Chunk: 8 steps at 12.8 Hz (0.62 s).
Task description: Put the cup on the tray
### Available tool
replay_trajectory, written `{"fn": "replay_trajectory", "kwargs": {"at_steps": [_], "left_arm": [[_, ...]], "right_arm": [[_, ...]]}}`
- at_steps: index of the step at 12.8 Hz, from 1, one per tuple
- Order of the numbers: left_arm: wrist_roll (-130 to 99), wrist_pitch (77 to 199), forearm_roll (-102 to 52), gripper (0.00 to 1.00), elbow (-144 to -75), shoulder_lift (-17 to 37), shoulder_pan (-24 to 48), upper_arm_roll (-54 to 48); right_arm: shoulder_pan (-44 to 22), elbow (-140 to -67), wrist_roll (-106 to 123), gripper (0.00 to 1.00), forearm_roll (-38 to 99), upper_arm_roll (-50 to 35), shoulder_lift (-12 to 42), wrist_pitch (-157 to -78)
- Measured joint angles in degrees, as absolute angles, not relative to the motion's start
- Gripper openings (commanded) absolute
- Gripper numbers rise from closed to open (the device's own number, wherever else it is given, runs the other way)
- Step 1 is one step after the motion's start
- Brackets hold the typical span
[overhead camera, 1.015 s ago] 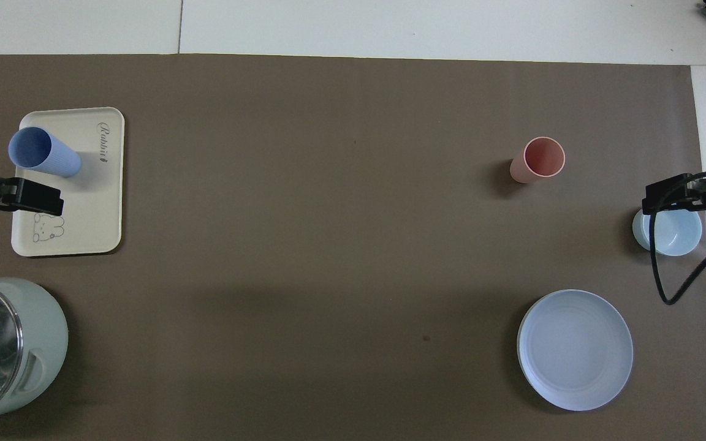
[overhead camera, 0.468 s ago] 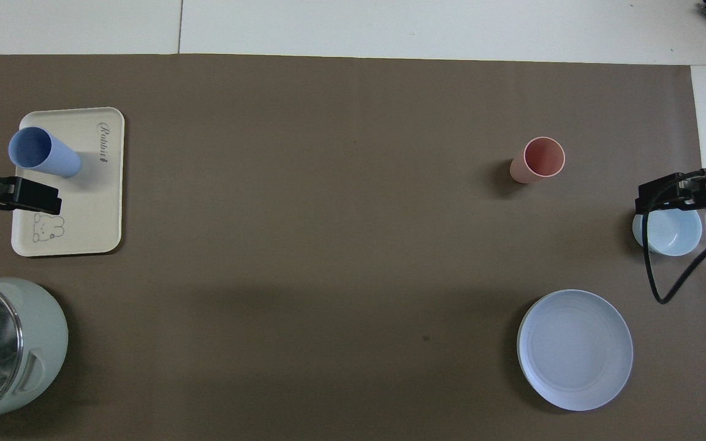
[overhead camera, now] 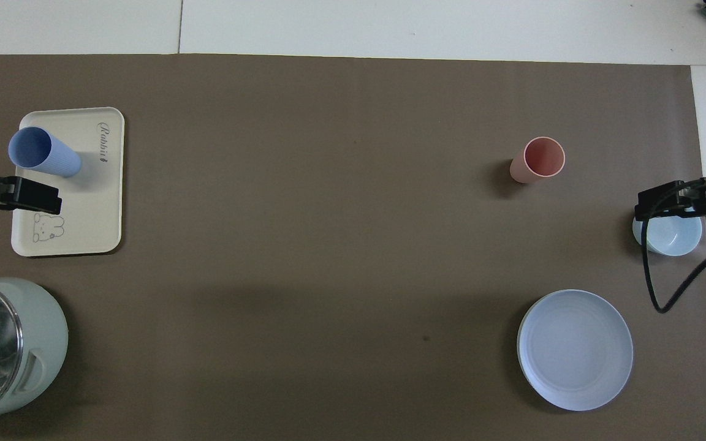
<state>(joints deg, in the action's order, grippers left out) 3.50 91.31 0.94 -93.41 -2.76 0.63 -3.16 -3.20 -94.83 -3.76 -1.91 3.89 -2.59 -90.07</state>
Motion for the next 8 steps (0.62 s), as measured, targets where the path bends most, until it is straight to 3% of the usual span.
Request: {"fn": "replay_trajectory", "kwargs": {"at_steps": [8], "left_arm": [[3.5, 91.3, 0.9, 1.00, -93.5, -2.8, 0.7, -3.3]], "right_arm": [[-3.4, -91.9, -3.7, 1.00, -1.9, 3.8, -2.6, -85.8]]}}
